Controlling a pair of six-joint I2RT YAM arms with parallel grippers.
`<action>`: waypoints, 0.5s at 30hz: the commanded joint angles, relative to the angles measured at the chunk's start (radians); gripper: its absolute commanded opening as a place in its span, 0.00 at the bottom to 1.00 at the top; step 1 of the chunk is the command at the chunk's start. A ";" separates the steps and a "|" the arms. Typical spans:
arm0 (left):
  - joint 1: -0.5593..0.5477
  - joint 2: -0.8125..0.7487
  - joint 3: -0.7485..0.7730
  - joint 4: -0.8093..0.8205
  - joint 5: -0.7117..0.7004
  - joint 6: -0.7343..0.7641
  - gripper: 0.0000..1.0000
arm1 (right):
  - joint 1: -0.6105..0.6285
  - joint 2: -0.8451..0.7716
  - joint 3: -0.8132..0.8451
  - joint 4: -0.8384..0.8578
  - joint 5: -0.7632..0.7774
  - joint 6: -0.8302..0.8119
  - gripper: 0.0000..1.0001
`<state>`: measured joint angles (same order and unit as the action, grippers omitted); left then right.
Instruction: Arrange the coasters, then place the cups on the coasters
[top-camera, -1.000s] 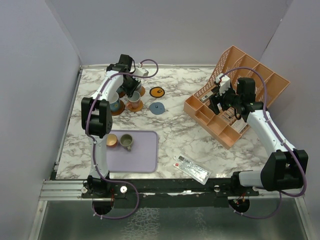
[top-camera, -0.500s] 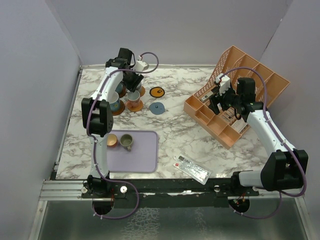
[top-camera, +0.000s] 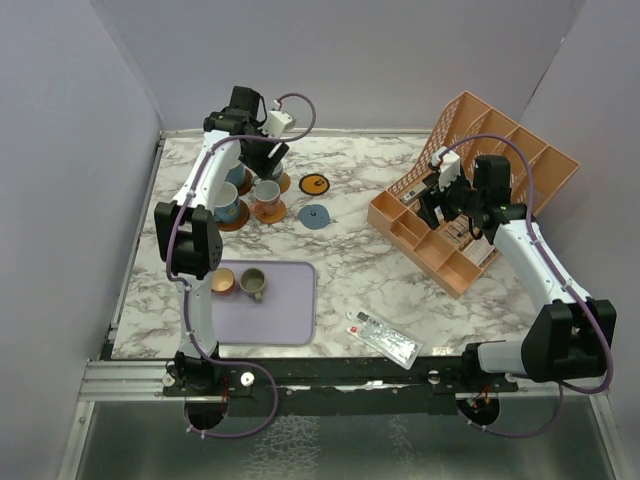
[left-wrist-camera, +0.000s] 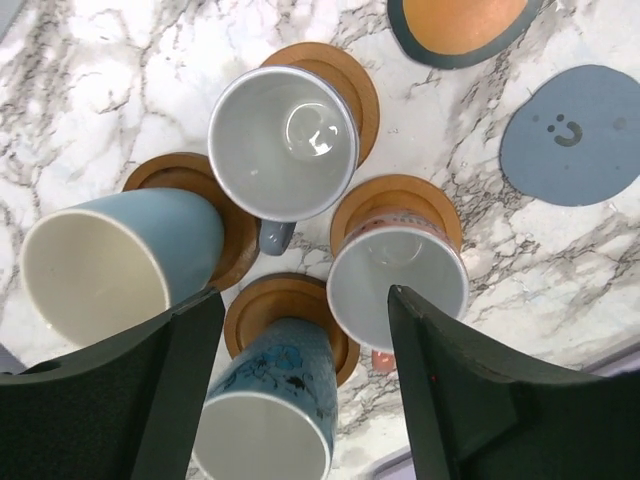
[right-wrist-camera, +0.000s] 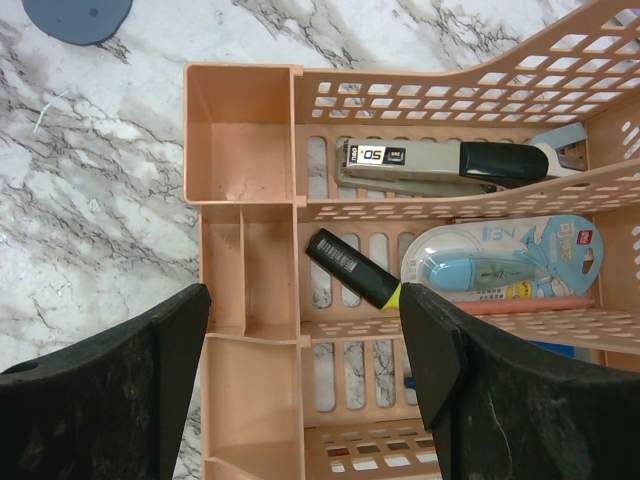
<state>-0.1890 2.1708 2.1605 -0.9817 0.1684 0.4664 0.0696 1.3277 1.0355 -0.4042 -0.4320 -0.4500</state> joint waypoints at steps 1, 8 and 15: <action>0.006 -0.147 -0.034 0.014 -0.001 -0.011 0.72 | -0.007 -0.019 0.003 -0.010 -0.023 -0.006 0.78; 0.007 -0.304 -0.167 0.103 -0.046 -0.023 0.83 | -0.007 -0.030 0.003 -0.007 -0.013 -0.005 0.78; 0.006 -0.483 -0.363 0.201 -0.083 -0.013 0.88 | -0.007 -0.034 0.005 -0.008 -0.005 -0.008 0.78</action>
<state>-0.1890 1.7954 1.9038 -0.8658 0.1299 0.4568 0.0696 1.3228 1.0355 -0.4049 -0.4347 -0.4500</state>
